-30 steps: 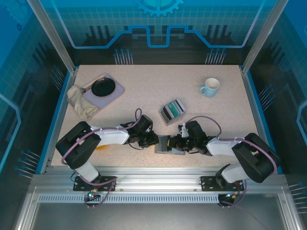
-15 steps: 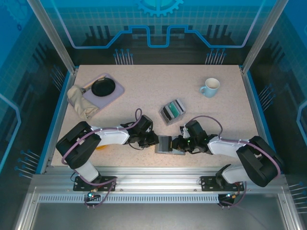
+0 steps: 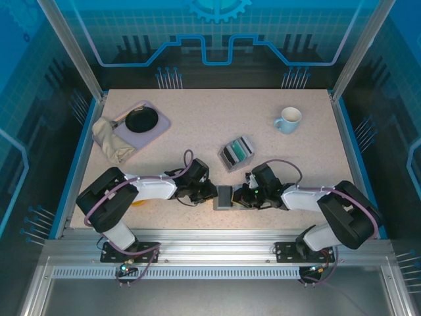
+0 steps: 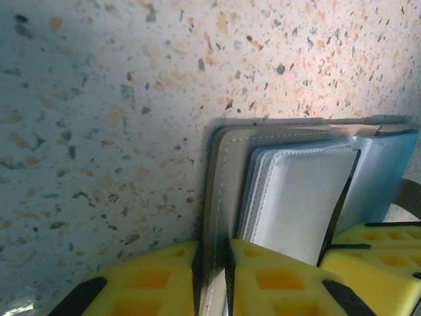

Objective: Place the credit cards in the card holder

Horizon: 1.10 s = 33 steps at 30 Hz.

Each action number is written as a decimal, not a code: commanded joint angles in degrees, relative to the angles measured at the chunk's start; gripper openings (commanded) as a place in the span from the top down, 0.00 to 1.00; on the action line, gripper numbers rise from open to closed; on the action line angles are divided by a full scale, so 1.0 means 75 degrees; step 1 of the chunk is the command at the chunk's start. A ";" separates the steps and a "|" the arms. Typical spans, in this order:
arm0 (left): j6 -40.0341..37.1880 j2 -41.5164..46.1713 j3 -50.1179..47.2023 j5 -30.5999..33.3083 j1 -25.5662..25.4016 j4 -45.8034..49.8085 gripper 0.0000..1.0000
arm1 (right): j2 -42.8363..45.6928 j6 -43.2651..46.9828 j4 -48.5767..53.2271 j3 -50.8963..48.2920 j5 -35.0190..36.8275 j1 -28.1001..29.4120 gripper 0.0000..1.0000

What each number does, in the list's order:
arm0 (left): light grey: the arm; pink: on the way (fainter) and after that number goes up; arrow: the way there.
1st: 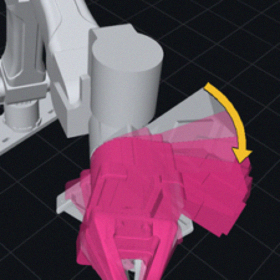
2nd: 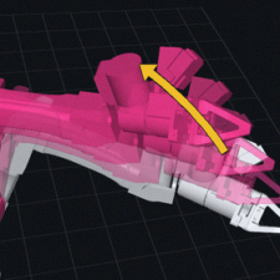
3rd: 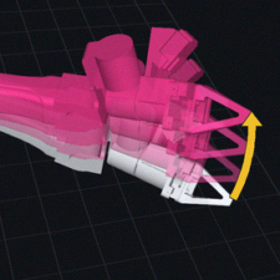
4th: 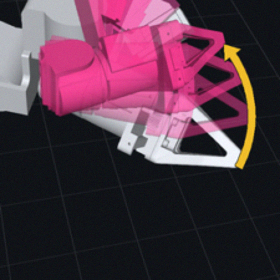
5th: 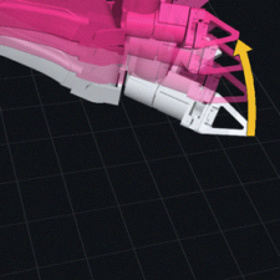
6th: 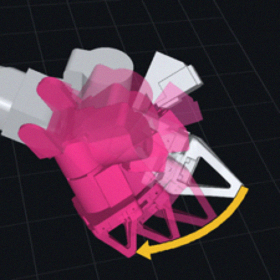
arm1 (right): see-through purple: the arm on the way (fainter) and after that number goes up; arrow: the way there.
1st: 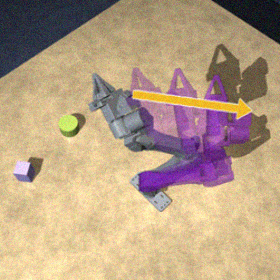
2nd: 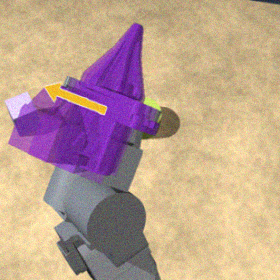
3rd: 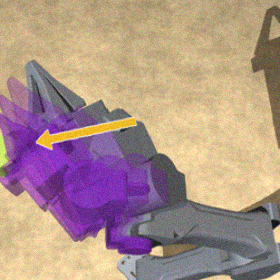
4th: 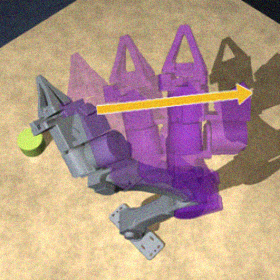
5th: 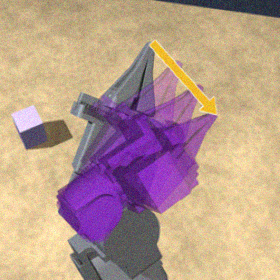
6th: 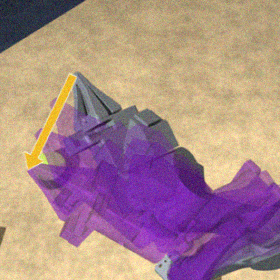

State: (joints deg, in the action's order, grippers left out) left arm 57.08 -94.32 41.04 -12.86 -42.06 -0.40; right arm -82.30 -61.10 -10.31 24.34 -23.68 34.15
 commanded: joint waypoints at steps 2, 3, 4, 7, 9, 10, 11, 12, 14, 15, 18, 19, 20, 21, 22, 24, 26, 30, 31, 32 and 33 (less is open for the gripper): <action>0.0159 0.0002 -0.0201 -0.0066 -0.0106 -0.0068 0.80 | -0.0221 0.0039 -0.0187 0.0410 -0.0358 0.0147 0.90; 0.0160 0.0025 -0.0215 -0.0055 -0.0109 -0.0063 0.80 | -0.0282 0.0097 -0.0140 0.0495 -0.0422 0.0153 0.90; 0.0174 0.0048 -0.0211 -0.0040 -0.0102 -0.0056 0.80 | -0.0338 0.0178 -0.0086 0.0566 -0.0476 0.0157 0.90; 0.0147 0.0110 -0.0214 0.0047 -0.0100 0.0016 0.79 | -0.0392 0.0340 0.0123 0.0700 -0.0515 0.0146 0.89; 0.0129 0.0176 -0.0192 0.0150 -0.0102 0.0134 0.79 | -0.0300 0.0546 0.0484 0.0823 -0.0522 0.0100 0.88; 0.0113 0.0228 -0.0184 0.0220 -0.0110 0.0215 0.77 | -0.0181 0.0703 0.0820 0.0894 -0.0427 0.0048 0.86; 0.0101 0.0278 -0.0175 0.0285 -0.0099 0.0280 0.76 | -0.0036 0.0856 0.1083 0.0951 -0.0348 -0.0023 0.84; 0.0086 0.0358 -0.0166 0.0389 -0.0107 0.0382 0.75 | 0.0154 0.1036 0.1374 0.1024 -0.0307 -0.0119 0.80; 0.0054 0.0547 -0.0155 0.0619 -0.0104 0.0560 0.72 | 0.0544 0.1479 0.2047 0.1270 -0.0288 -0.0348 0.73; 0.0033 0.0656 -0.0135 0.0752 -0.0106 0.0665 0.70 | 0.0751 0.1796 0.2503 0.1464 -0.0226 -0.0479 0.70; -0.0089 0.0954 0.0038 0.1108 -0.0098 0.1050 0.62 | 0.1104 0.2886 0.4052 0.2354 0.0350 -0.0854 0.60; -0.0149 0.1004 0.0132 0.1202 -0.0085 0.1175 0.60 | 0.1094 0.3277 0.4517 0.2716 0.0630 -0.0982 0.57; -0.0207 0.1044 0.0240 0.1259 -0.0076 0.1263 0.58 | 0.1030 0.3578 0.4852 0.2999 0.0882 -0.1090 0.55; -0.0270 0.1032 0.0371 0.1264 -0.0022 0.1329 0.56 | 0.0897 0.3899 0.5163 0.3359 0.1156 -0.1206 0.53; -0.0307 0.0983 0.0501 0.1238 0.0051 0.1349 0.54 | 0.0716 0.4172 0.5454 0.3773 0.1470 -0.1298 0.51; -0.0319 0.0777 0.0783 0.1016 0.0266 0.1235 0.51 | 0.0276 0.4730 0.5821 0.4462 0.2012 -0.1367 0.51; -0.0286 0.0465 0.1125 0.0731 0.0510 0.1088 0.49 | -0.0258 0.5189 0.6150 0.5156 0.2456 -0.1358 0.54; -0.0088 -0.0389 0.1983 -0.0047 0.0989 0.0632 0.47 | -0.1205 0.5869 0.6332 0.6184 0.2946 -0.1284 0.67; -0.0005 -0.0641 0.2221 -0.0138 0.1065 0.0589 0.47 | -0.1432 0.5956 0.6377 0.6392 0.3062 -0.1264 0.68; 0.0032 -0.0845 0.2438 -0.0209 0.1112 0.0593 0.47 | -0.1618 0.6046 0.6425 0.6583 0.3110 -0.1240 0.69; 0.0033 -0.1061 0.2696 -0.0255 0.1159 0.0662 0.47 | -0.1799 0.6164 0.6449 0.6763 0.3150 -0.1199 0.69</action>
State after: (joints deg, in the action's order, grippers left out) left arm 56.69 -99.11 57.54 -10.96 -34.35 5.10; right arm -93.17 -20.58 33.34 71.66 -3.97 24.43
